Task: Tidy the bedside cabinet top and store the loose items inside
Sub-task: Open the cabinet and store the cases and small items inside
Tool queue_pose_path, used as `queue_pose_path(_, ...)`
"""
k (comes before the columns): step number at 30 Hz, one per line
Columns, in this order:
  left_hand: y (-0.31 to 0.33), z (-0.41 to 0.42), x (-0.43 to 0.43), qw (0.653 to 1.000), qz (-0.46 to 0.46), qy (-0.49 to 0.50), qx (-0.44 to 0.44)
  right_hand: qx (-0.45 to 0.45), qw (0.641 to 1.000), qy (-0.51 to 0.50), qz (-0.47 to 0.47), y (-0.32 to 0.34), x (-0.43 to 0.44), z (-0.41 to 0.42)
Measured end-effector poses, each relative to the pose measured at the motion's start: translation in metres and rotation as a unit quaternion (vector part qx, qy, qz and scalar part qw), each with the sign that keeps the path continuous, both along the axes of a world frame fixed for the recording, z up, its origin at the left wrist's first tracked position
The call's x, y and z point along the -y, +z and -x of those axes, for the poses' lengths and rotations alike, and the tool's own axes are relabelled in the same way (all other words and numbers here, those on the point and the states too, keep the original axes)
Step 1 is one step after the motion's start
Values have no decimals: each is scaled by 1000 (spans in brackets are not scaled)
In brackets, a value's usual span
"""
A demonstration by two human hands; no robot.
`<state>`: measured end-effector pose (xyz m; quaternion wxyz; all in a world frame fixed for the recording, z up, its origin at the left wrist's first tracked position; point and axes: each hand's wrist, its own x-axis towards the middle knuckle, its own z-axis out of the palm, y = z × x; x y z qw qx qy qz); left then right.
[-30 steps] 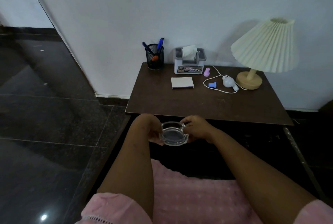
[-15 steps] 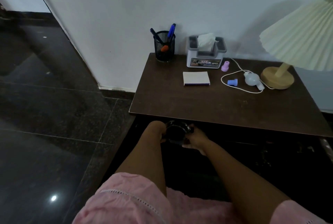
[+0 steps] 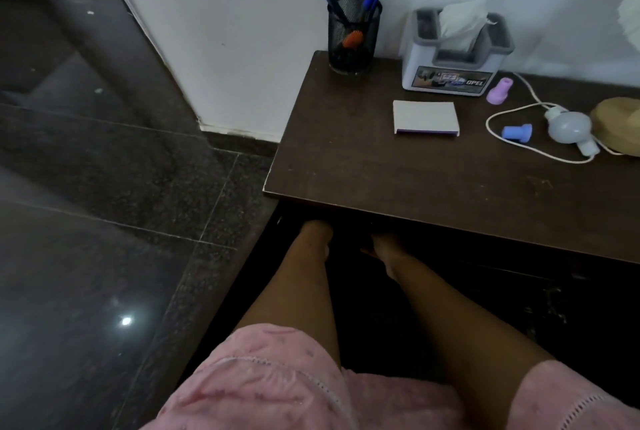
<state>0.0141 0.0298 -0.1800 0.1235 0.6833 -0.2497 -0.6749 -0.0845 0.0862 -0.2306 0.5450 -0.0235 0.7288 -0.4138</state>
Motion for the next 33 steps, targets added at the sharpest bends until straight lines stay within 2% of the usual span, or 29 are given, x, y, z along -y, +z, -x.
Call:
queue_pose_path(3, 0, 2, 1, 998, 6, -48, -41, 1, 999, 49, 5, -5, 1, 4)
queue_pose_path(8, -3, -3, 6, 994, -7, -100, -33, -1, 995, 93, 18, -10, 3, 2)
queue_pose_path(17, -4, 0, 1, 995, 29, -83, -39, -137, 982, 131, 13, -3, 2, 4)
queue_pose_path(20, -1, -1, 3, 994, 35, -101, -18, -120, 983, 136, 18, -2, 1, 6)
queue_pose_path(23, 7, -4, 1, 992, 35, -117, 11, -75, 982, 176, -14, 2, 0, 9)
queue_pose_path(25, 16, -1, 1, 991, 42, -125, 28, -76, 977, 198, -27, 8, -4, 8)
queue_pose_path(29, 37, 3, -3, 991, 63, -114, 30, -133, 954, 266, -36, 34, -16, 2)
queue_pose_path(32, 57, -5, -12, 988, 55, -135, 44, -175, 924, 340, -17, 62, -27, 0)
queue_pose_path(33, 64, -9, -16, 991, 56, -116, 38, -187, 909, 372, -18, 73, -31, 0)
